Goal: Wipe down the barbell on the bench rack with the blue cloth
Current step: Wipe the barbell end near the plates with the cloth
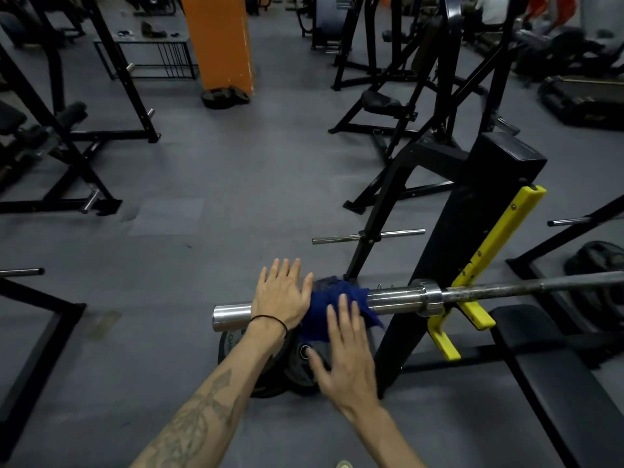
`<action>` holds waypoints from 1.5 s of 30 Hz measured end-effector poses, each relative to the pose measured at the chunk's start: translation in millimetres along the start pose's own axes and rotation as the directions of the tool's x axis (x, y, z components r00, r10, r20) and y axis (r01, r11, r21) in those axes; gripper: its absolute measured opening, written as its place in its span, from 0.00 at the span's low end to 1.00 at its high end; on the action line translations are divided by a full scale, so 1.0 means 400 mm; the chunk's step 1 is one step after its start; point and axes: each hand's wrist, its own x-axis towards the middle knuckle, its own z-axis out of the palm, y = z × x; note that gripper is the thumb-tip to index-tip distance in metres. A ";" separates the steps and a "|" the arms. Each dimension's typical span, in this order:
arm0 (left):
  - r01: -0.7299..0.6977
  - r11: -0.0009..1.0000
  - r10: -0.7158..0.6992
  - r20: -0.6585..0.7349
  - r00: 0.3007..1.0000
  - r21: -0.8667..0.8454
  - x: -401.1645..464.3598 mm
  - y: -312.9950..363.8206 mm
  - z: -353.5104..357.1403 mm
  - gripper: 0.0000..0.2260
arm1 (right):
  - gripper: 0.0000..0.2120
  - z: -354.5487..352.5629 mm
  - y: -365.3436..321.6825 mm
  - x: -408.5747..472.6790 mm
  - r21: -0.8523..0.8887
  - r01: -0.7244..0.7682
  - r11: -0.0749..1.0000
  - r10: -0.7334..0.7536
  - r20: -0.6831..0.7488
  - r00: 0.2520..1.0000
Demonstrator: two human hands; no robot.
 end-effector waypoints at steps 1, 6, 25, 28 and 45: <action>-0.003 1.000 0.003 0.006 1.000 -0.011 0.003 -0.001 -0.001 0.28 | 0.39 0.002 0.000 0.000 -0.027 0.084 0.996 -0.083 0.031 0.996; -0.005 1.000 0.004 0.033 0.999 0.025 0.025 -0.003 -0.005 0.27 | 0.36 -0.038 0.081 0.001 -0.112 -0.021 0.994 0.014 -0.065 0.998; -0.013 0.997 0.015 -0.029 0.999 0.072 -0.021 0.016 0.016 0.32 | 0.37 -0.033 0.073 -0.001 -0.089 -0.080 0.993 0.073 -0.075 0.994; -0.004 0.999 0.004 0.004 1.000 0.037 -0.010 0.016 0.011 0.27 | 0.39 0.002 0.009 -0.005 -0.031 0.001 1.000 -0.002 -0.026 1.000; -0.129 0.991 0.132 -0.165 0.977 0.029 -0.035 0.034 0.036 0.29 | 0.39 -0.015 0.026 -0.017 -0.038 -0.081 0.996 0.079 -0.064 0.995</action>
